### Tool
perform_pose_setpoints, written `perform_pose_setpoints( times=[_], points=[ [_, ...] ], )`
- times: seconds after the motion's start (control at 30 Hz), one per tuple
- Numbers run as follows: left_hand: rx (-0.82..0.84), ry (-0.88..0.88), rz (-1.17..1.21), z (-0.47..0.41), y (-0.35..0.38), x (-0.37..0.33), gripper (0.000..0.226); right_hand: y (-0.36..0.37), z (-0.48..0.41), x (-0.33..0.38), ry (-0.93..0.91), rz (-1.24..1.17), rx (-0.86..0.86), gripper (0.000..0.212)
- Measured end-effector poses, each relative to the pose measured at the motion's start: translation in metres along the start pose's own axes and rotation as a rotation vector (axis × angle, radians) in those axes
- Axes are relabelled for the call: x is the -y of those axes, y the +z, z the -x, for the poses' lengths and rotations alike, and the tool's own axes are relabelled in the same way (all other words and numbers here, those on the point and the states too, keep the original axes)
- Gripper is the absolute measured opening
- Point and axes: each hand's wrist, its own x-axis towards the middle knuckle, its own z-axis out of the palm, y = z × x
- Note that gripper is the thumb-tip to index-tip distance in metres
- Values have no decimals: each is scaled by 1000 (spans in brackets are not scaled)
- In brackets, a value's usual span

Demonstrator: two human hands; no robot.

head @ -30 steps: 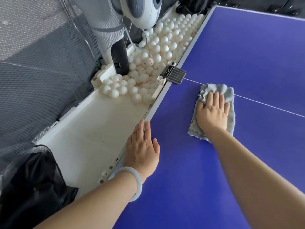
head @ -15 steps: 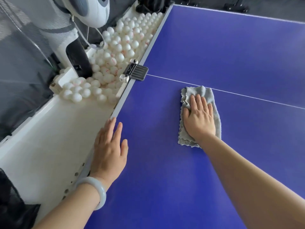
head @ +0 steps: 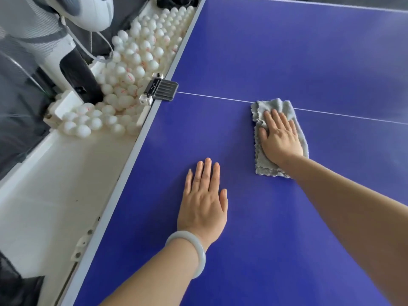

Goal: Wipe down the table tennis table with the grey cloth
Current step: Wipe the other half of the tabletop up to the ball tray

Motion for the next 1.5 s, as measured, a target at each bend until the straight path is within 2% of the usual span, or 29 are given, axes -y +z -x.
perform_pose_setpoints(
  times=[0.1,0.17,0.2,0.27,0.33,0.37,0.43,0.53,0.6,0.67,0.73,0.8,0.87,0.9,0.93,1.0,1.07,1.17,1.23,1.37,1.43,1.5],
  points=[
    [15,-11,13,-3,1,-3,62,-3,-2,-1,263,13,-19,60],
    [32,-12,9,-1,-2,-3,62,7,13,36,294,21,-31,62],
    [37,-7,-1,-1,-3,-3,63,16,24,58,216,9,-31,62],
    [47,0,-31,0,-5,-3,67,30,51,91,-52,-31,31,59],
    [39,7,-33,0,-7,-4,68,28,59,83,-280,-39,105,56],
    [34,9,-16,0,-7,-4,68,19,52,63,-325,-35,98,55],
    [27,3,13,-2,-4,-4,68,3,33,9,-200,-6,13,55],
    [8,-8,23,-3,-2,-4,68,-21,12,-60,187,8,-53,57],
    [12,-14,23,-4,-1,-4,67,-20,7,-59,317,13,-46,59],
    [6,-14,6,-3,0,-4,63,-11,12,-29,361,22,-65,60],
    [4,-8,7,-2,-1,-3,60,3,28,14,206,23,-53,59],
    [0,-3,6,0,-3,-3,62,16,52,49,-91,5,29,56],
    [-12,-3,15,0,-6,-3,66,12,58,39,-299,-11,96,55],
    [-20,-2,27,-1,-5,-4,65,3,51,17,-307,-8,68,55],
    [-26,-3,38,-3,-4,-4,61,-6,44,-11,-240,-2,15,54],
    [-25,-17,51,-3,-1,-4,59,-22,33,-71,23,0,-68,55],
    [-22,-20,44,-4,1,-4,61,-33,31,-106,262,3,-51,58],
    [-22,-21,39,-3,0,-3,61,-24,45,-72,409,40,-74,61],
    [-24,-14,55,-2,0,-2,60,-8,72,-16,342,14,-81,62],
    [-39,3,95,-4,-1,0,53,22,156,74,-161,-40,70,64],
    [-59,6,107,-5,-1,0,52,12,175,50,-261,-58,97,61],
    [-59,0,108,-2,-1,0,54,-2,185,-5,-205,-15,36,57]
  ],
)
